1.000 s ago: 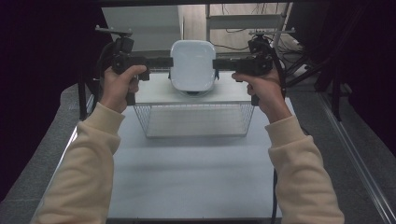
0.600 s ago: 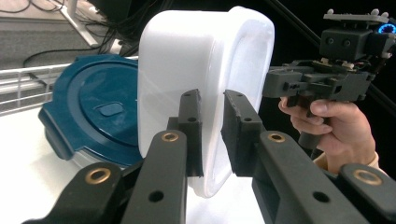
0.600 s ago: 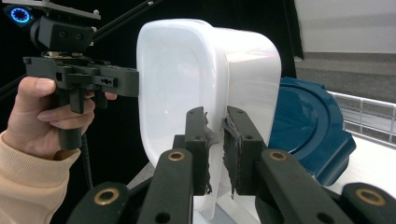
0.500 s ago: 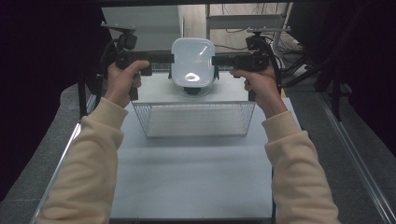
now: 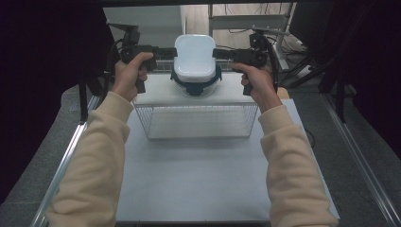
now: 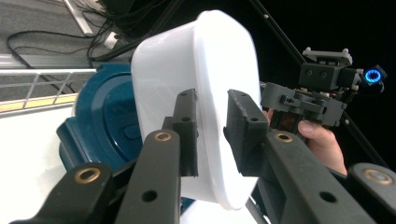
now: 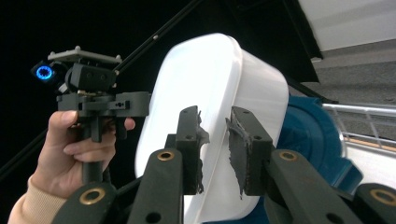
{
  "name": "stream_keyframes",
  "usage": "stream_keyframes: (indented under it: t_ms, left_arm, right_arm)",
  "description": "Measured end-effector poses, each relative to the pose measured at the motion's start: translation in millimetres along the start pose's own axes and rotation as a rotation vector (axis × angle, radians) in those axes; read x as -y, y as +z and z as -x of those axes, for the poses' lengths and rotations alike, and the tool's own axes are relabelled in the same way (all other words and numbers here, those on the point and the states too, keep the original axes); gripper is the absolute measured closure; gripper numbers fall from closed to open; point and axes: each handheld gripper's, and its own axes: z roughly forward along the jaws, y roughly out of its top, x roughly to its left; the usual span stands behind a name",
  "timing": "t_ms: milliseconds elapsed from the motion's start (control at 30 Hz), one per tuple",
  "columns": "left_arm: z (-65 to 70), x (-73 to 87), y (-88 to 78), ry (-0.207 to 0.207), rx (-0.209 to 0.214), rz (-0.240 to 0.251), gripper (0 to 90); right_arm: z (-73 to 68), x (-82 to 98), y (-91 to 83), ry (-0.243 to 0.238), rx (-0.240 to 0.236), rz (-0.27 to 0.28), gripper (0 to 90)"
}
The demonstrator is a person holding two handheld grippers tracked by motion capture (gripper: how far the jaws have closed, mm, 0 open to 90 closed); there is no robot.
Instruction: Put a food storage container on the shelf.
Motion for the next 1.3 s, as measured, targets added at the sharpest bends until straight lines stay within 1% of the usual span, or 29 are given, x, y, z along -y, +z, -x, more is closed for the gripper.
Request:
stream_keyframes:
  t_ms: [33, 67, 100, 167, 233, 267, 300, 333, 433, 467, 500, 533, 567, 600, 633, 700, 733, 767, 800, 833, 867, 900, 933, 1000, 1033, 1067, 1100, 1167, 1300]
  left_arm:
    - [0.0, 0.0, 0.0, 0.000, 0.000, 0.000, 72.5]
    - [-2.4, -0.2, 2.5, -0.008, -0.004, -0.003, 72.5]
    - [-5.0, -0.4, 5.0, -0.018, -0.006, -0.007, 71.0]
    - [-9.9, -0.1, 9.8, -0.036, -0.012, -0.007, 67.4]
    - [-15.9, 0.1, 13.2, -0.052, -0.010, -0.003, 66.4]
    - [-18.7, 0.1, 13.9, -0.064, 0.004, 0.007, 65.9]
    - [-20.7, -0.2, 14.6, -0.067, 0.012, 0.008, 65.5]
    - [-21.4, -0.3, 15.1, -0.067, 0.012, 0.009, 64.9]
    - [-21.3, 0.0, 15.7, -0.063, 0.012, 0.009, 63.8]
    - [-21.3, 0.2, 16.0, -0.065, 0.014, 0.006, 60.9]
    - [-21.2, 0.3, 16.3, -0.066, 0.014, 0.005, 60.9]
    - [-19.9, 0.8, 16.1, -0.055, 0.003, 0.011, 55.9]
    - [-17.7, 1.5, 14.7, -0.036, -0.015, 0.031, 55.9]
    - [-15.1, 2.0, 12.5, -0.016, -0.031, 0.051, 50.6]
    - [-12.6, 2.3, 9.8, 0.002, -0.041, 0.064, 50.6]
    - [-6.7, 3.5, 3.5, 0.034, -0.066, 0.072, 43.2]
    - [-4.0, 4.8, 0.0, 0.051, -0.072, 0.073, 38.9]
    - [-1.9, 6.9, -3.6, 0.064, -0.068, 0.081, 38.9]
    - [-0.8, 9.3, -8.0, 0.068, -0.062, 0.081, 37.4]
    - [-0.2, 11.5, -11.0, 0.072, -0.054, 0.083, 36.0]
    - [0.9, 15.7, -15.9, 0.082, -0.056, 0.086, 34.0]
    - [1.6, 19.2, -19.9, 0.094, -0.067, 0.084, 34.0]
    - [1.8, 23.3, -23.9, 0.098, -0.068, 0.087, 32.8]
    - [0.7, 31.7, -32.2, 0.106, -0.051, 0.088, 31.4]
    - [0.7, 37.7, -36.9, 0.117, -0.051, 0.094, 30.7]
    - [0.8, 41.4, -39.5, 0.128, -0.056, 0.096, 30.5]
    - [1.1, 46.5, -42.3, 0.144, -0.062, 0.099, 30.5]
    - [1.2, 55.8, -46.5, 0.171, -0.074, 0.095, 29.9]
    - [-0.5, 71.9, -54.0, 0.202, -0.090, 0.091, 28.8]
  right_arm:
    - [2.5, -0.1, 1.5, 0.005, 0.005, 0.005, 72.4]
    - [2.5, -0.1, 1.5, 0.005, 0.005, 0.005, 72.4]
    - [5.2, -0.2, 3.0, 0.016, 0.009, 0.010, 72.0]
    - [11.3, 0.3, 6.0, 0.027, 0.028, 0.006, 71.6]
    - [18.8, 0.7, 8.1, 0.065, 0.001, 0.018, 71.0]
    - [21.3, 0.9, 9.2, 0.080, -0.011, 0.025, 70.4]
    - [22.8, 1.0, 9.9, 0.089, -0.016, 0.030, 70.1]
    - [23.8, 1.0, 10.9, 0.090, -0.017, 0.037, 69.8]
    - [24.7, 0.9, 11.4, 0.093, -0.019, 0.035, 68.9]
    - [25.0, 1.1, 11.9, 0.091, -0.024, 0.035, 65.8]
    - [25.0, 1.1, 11.9, 0.091, -0.024, 0.035, 65.8]
    - [22.7, 1.6, 11.2, 0.079, -0.003, 0.032, 57.4]
    - [22.7, 1.6, 11.2, 0.079, -0.003, 0.032, 57.4]
    - [19.9, 1.0, 7.1, 0.058, 0.015, 0.053, 49.8]
    - [19.9, 1.0, 7.1, 0.058, 0.015, 0.053, 49.8]
    - [15.0, 0.2, 0.0, 0.020, 0.059, 0.067, 44.5]
    - [9.9, 0.3, -7.5, -0.034, 0.094, 0.069, 41.6]
    - [9.9, 0.3, -7.5, -0.034, 0.094, 0.069, 41.6]
    - [7.5, 0.9, -11.5, -0.060, 0.104, 0.069, 39.8]
    - [4.4, 2.1, -15.5, -0.075, 0.111, 0.071, 37.8]
    - [-2.3, 5.4, -23.5, -0.110, 0.125, 0.062, 35.5]
    - [-2.3, 5.4, -23.5, -0.110, 0.125, 0.062, 35.5]
    - [-5.4, 7.3, -27.0, -0.128, 0.131, 0.057, 34.5]
    - [-11.7, 11.2, -32.5, -0.154, 0.135, 0.039, 33.7]
    - [-15.5, 13.6, -35.1, -0.170, 0.141, 0.035, 33.3]
    - [-22.9, 17.1, -38.5, -0.201, 0.141, 0.019, 32.6]
    - [-22.9, 17.1, -38.5, -0.201, 0.141, 0.019, 32.6]
    - [-29.6, 20.9, -41.4, -0.232, 0.144, 0.010, 32.3]
    - [-35.5, 29.7, -46.4, -0.256, 0.149, -0.006, 31.4]
